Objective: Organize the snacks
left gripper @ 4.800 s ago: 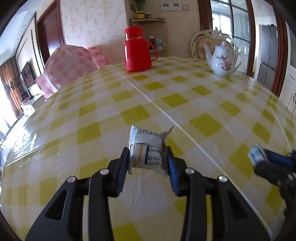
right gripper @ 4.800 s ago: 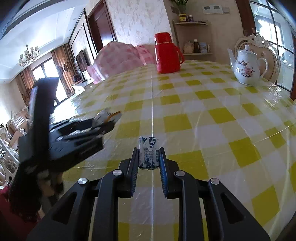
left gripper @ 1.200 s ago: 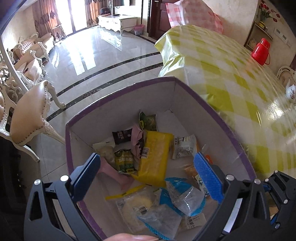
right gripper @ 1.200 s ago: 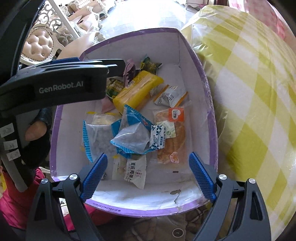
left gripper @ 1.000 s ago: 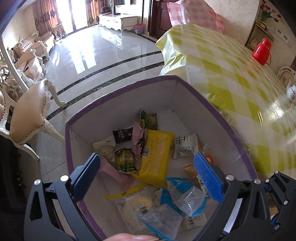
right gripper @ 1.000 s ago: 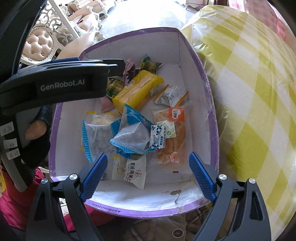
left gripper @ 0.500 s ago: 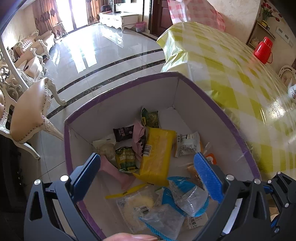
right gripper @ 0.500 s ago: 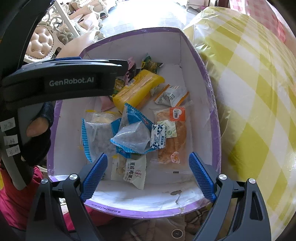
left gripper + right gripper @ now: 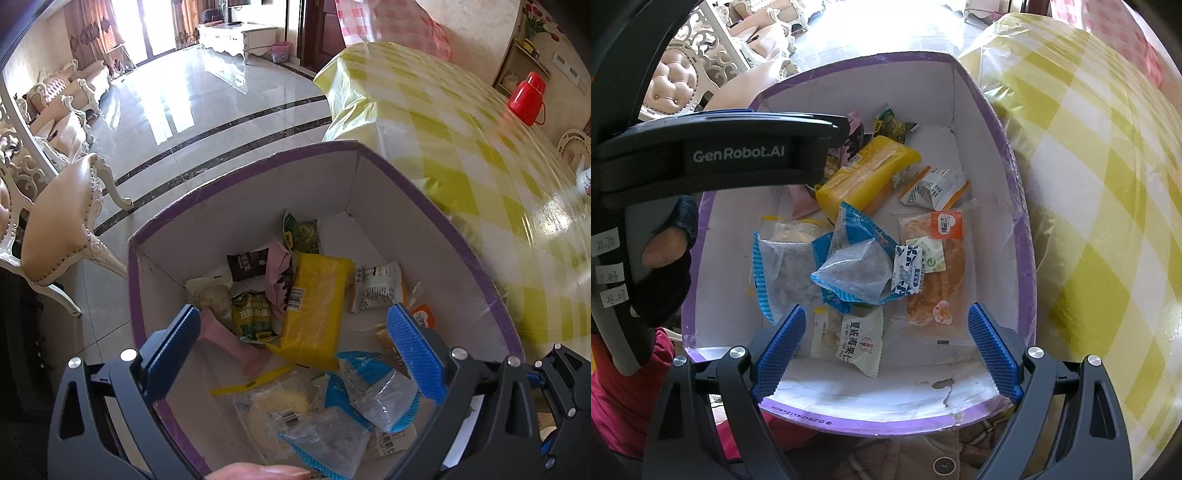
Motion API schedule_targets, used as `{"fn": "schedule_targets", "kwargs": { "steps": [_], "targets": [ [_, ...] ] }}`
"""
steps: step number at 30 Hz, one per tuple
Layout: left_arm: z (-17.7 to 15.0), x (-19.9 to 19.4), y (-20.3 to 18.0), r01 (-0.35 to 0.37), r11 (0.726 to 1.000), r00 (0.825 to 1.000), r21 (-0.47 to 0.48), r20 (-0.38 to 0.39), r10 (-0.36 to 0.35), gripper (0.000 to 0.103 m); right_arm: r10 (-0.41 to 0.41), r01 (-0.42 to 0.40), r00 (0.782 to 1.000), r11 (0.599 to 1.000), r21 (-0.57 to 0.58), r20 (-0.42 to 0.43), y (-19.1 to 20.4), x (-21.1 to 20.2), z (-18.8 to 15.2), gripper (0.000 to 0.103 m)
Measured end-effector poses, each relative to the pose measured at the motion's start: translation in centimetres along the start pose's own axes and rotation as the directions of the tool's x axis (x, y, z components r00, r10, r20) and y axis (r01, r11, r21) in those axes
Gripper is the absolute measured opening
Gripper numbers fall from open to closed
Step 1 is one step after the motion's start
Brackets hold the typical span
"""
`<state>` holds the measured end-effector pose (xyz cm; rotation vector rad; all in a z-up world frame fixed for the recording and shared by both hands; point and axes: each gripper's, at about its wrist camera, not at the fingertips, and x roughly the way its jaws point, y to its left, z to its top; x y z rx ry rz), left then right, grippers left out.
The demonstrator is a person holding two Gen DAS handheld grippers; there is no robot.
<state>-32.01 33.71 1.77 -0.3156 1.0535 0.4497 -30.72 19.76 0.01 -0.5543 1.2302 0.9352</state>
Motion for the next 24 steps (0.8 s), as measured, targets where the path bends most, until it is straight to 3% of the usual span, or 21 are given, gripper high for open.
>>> {"fn": "schedule_targets", "kwargs": {
  "steps": [24],
  "targets": [
    [0.22, -0.23, 0.1, -0.034, 0.999, 0.999, -0.006, 0.007, 0.034, 0.101, 0.007, -0.007, 1.0, 1.0, -0.001, 0.012, 0.06, -0.4, -0.12, 0.087]
  ]
}}
